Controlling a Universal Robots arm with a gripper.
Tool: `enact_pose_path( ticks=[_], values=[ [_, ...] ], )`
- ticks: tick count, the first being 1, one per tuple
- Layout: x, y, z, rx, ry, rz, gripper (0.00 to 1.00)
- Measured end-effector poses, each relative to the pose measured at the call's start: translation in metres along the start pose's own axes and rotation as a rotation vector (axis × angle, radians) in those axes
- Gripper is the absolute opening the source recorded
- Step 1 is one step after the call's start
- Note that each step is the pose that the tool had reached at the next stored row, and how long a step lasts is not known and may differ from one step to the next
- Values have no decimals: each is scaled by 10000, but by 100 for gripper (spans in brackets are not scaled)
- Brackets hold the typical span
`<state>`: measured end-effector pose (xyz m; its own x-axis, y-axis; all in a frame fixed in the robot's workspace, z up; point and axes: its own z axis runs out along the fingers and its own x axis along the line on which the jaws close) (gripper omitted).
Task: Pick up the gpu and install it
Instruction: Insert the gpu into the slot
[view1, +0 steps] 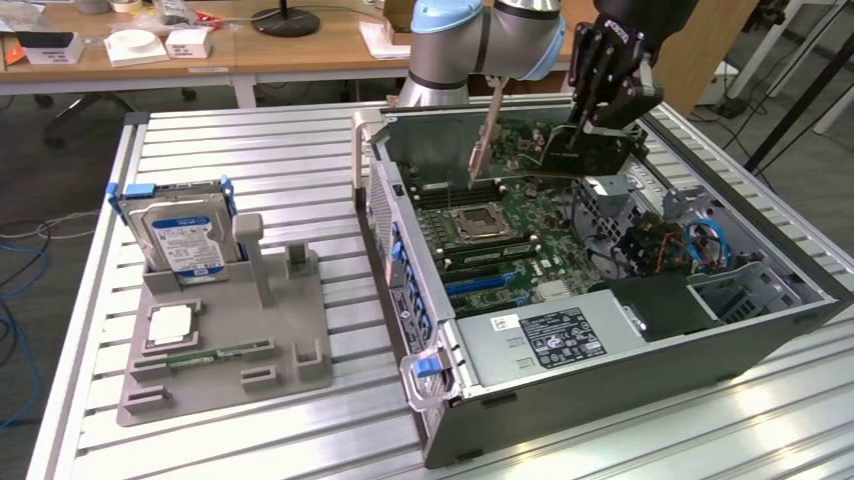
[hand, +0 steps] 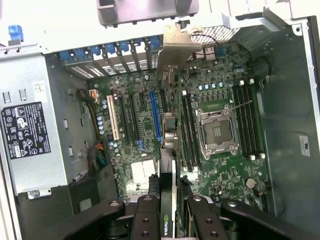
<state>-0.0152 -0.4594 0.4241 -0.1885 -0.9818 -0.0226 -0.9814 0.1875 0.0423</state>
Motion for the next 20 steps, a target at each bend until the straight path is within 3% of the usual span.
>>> enact_pose_path(
  ticks=[20],
  values=[
    [0, 0, 0, -17, 32, -734, 26]
  ],
)
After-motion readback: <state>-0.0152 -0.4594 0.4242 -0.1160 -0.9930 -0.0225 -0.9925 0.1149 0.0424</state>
